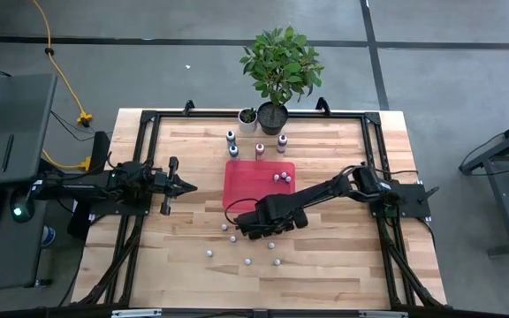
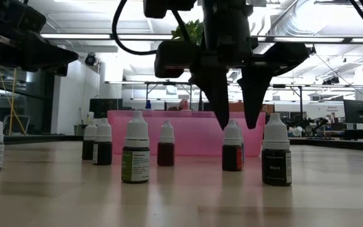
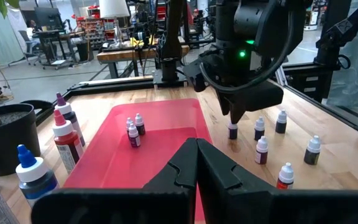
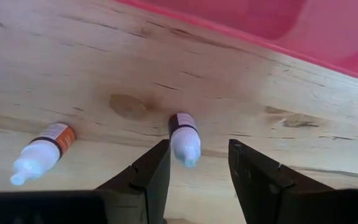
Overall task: Pick & Place food coloring
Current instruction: Put the small blue food coloring bottle into the pink container
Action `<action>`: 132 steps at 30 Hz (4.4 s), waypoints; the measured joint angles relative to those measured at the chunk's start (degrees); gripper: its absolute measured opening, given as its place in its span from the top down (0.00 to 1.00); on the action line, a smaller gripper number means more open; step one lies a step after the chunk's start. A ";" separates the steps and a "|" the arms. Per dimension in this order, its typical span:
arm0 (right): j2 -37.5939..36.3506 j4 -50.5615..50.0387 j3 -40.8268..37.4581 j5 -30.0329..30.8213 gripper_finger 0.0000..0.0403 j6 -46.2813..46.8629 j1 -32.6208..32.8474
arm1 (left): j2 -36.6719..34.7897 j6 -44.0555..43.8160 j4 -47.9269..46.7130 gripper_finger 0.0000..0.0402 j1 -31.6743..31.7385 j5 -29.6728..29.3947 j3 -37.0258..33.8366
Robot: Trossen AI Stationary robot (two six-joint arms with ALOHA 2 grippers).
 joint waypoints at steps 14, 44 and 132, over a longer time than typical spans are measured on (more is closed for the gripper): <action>0.37 0.43 0.00 0.24 0.62 -0.13 0.00 | -0.01 0.02 0.02 1.00 0.02 0.00 0.02; 0.37 8.16 -4.70 -1.26 0.63 -0.47 0.35 | 0.00 0.02 0.00 1.00 0.00 0.00 0.00; -20.37 7.06 -4.57 8.21 0.91 -32.63 -6.25 | -0.01 0.02 0.02 1.00 0.01 -0.25 0.00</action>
